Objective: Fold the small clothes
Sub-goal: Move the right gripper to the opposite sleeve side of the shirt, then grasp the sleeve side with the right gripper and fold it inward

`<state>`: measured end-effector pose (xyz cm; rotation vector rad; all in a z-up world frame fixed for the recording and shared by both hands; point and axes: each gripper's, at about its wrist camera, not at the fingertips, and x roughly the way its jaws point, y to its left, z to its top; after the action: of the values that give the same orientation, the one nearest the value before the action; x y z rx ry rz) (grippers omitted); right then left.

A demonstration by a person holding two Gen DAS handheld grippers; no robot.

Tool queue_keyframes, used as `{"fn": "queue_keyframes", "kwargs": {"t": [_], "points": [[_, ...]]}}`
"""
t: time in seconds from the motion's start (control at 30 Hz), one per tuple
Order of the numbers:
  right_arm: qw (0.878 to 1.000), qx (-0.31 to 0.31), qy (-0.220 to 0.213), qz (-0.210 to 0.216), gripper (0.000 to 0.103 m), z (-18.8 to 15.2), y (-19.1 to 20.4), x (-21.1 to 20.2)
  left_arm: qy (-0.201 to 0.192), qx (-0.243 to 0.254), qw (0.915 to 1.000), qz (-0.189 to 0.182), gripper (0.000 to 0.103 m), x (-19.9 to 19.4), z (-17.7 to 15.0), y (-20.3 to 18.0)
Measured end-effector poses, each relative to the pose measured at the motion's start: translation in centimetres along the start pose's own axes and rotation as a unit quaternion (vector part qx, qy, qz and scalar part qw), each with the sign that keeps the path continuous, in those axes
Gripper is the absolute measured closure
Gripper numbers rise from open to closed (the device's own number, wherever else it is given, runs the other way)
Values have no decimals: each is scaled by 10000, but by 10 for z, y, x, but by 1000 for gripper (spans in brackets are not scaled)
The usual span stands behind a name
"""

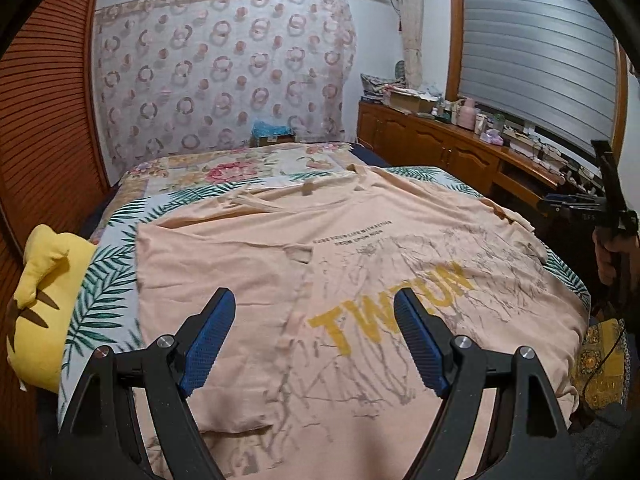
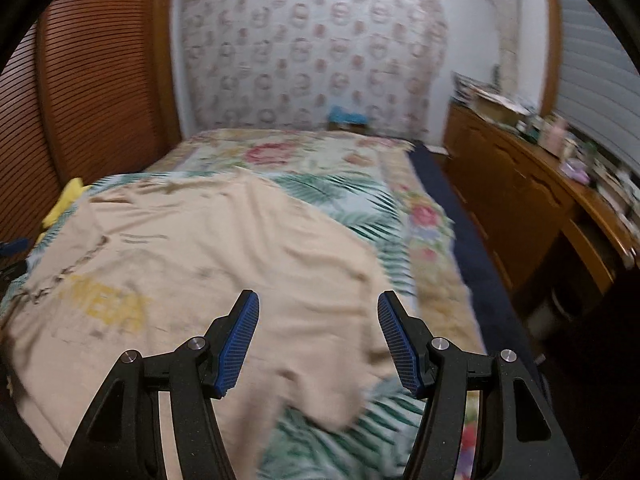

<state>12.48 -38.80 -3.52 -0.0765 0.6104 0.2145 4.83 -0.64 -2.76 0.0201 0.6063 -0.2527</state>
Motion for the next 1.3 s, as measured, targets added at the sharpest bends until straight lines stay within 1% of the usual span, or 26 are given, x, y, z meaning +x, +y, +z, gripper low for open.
{"fn": "queue_keyframes", "kwargs": {"t": [0.13,0.23,0.3,0.37,0.47,0.53,0.57,0.6,0.67,0.7,0.8,0.87,0.9,0.97,1.07,1.1,1.2,1.3], "points": [[9992,251,278,-150,39,-15,-23,17,90,51,9999,-76,21,8,-2,-10],[9982,348,457,-159,39,-17,-38,32,161,64,9998,-104,21,12,-5,-15],[9978,373,530,-167,39,-19,-40,38,222,75,9997,-123,21,15,-8,-18],[9977,360,560,-124,39,-15,-41,43,264,95,9995,-135,21,18,-10,-21],[9983,239,518,-107,41,-10,-38,45,319,125,9993,-159,21,22,-12,-25],[9987,116,493,-86,44,-7,-35,51,359,133,9991,-168,21,25,-14,-27],[9988,38,486,-87,48,-10,-33,48,378,134,9990,-171,21,26,-15,-28],[9987,-38,503,-63,54,-9,-31,50,393,136,9990,-177,21,27,-15,-28],[9986,-143,511,-71,57,-8,-28,52,410,149,9989,-183,21,28,-16,-30],[9985,-177,514,-76,61,-8,-28,53,419,155,9988,-181,21,28,-17,-30],[9981,-250,552,-112,64,-8,-29,61,435,172,9988,-164,21,30,-18,-32],[9976,-222,598,-271,65,-8,-33,67,429,165,9988,-165,21,29,-18,-32],[9972,-161,641,-336,67,-8,-37,70,423,160,9988,-169,21,29,-19,-32],[9974,-83,675,-250,75,-7,-40,74,425,152,9988,-175,21,30,-19,-32],[9977,-109,656,-154,94,-5,-39,74,426,134,9988,-175,21,30,-20,-31],[9978,-134,637,-158,97,-4,-39,72,425,130,9989,-176,21,30,-20,-30],[9986,-179,490,-23,99,3,-32,62,422,124,9989,-178,21,30,-20,-29],[9993,-216,217,211,99,15,-20,45,423,124,9989,-177,21,30,-20,-29]]}}
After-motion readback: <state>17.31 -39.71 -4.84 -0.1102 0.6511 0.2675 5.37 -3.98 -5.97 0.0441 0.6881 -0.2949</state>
